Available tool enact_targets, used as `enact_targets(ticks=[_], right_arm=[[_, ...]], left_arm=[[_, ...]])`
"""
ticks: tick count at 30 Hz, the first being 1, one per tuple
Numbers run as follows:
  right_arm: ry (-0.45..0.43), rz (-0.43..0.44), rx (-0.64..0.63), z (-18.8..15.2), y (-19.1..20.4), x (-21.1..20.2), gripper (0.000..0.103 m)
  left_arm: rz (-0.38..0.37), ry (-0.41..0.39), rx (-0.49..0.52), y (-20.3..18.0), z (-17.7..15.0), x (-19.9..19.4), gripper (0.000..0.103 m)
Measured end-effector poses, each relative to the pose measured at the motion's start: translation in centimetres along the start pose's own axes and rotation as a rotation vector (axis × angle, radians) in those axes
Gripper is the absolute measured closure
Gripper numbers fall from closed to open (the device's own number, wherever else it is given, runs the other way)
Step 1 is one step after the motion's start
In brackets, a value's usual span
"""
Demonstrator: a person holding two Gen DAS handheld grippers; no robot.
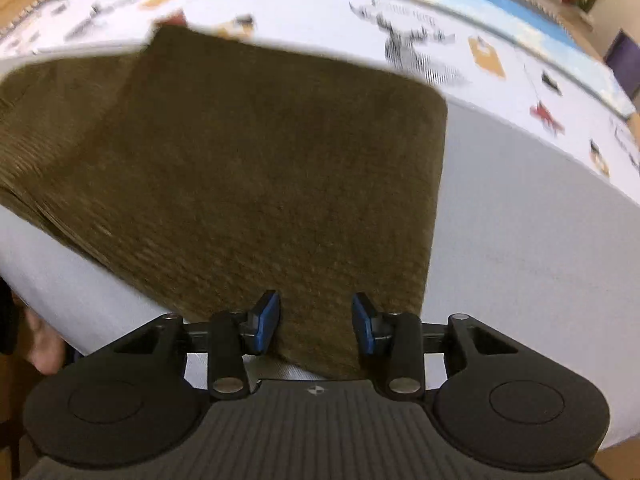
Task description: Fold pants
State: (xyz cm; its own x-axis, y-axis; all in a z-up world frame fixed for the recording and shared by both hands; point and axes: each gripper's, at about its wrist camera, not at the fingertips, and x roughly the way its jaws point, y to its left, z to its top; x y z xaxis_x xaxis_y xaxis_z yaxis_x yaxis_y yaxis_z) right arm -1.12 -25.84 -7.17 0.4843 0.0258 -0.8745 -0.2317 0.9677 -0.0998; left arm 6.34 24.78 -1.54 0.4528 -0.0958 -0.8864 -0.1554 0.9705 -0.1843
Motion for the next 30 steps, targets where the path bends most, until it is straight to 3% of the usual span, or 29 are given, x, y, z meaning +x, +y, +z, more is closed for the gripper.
enact_targets(ticks=[4, 8, 11, 15, 17, 19, 22, 25, 27, 30], right_arm=[[-0.174, 0.039, 0.009, 3.3, -0.2, -4.9, 0.060], [-0.326, 0.006, -0.038, 7.2, -1.2, -9.0, 0.058], [-0.405, -0.031, -0.057, 9.3, -2.3, -9.4, 0.057], [-0.418, -0.023, 0.092, 8.2, -4.2, -6.1, 0.057], [-0.278, -0.034, 0.170, 8.2, -4.8, -3.8, 0.059], [-0.329, -0.025, 0.232, 8.5, -5.2, -4.3, 0.059], [-0.350, -0.019, 0.234, 8.9, -4.8, -4.3, 0.060], [-0.299, -0.021, 0.217, 9.0, -4.3, -3.2, 0.060], [-0.294, -0.005, 0.225, 9.3, -4.2, -2.9, 0.060], [-0.280, -0.008, 0.195, 9.6, -3.5, -2.3, 0.060]], left_arm=[[-0.042, 0.037, -0.112, 2.8, -0.9, 0.2, 0.040], [-0.072, 0.107, -0.190, 5.0, -1.9, 1.2, 0.039], [-0.075, 0.156, -0.222, 5.9, -2.6, 2.4, 0.039], [-0.091, 0.215, -0.292, 7.2, -3.5, 4.9, 0.038], [-0.104, 0.237, -0.336, 7.7, -3.5, 6.0, 0.038], [-0.102, 0.250, -0.348, 7.8, -3.2, 7.0, 0.038], [-0.077, 0.271, -0.326, 7.3, -2.7, 8.3, 0.037], [-0.054, 0.262, -0.314, 6.7, -2.4, 8.5, 0.037], [-0.030, 0.237, -0.275, 6.1, -2.2, 8.0, 0.056], [-0.006, 0.162, -0.238, 5.2, -1.6, 6.5, 0.075]])
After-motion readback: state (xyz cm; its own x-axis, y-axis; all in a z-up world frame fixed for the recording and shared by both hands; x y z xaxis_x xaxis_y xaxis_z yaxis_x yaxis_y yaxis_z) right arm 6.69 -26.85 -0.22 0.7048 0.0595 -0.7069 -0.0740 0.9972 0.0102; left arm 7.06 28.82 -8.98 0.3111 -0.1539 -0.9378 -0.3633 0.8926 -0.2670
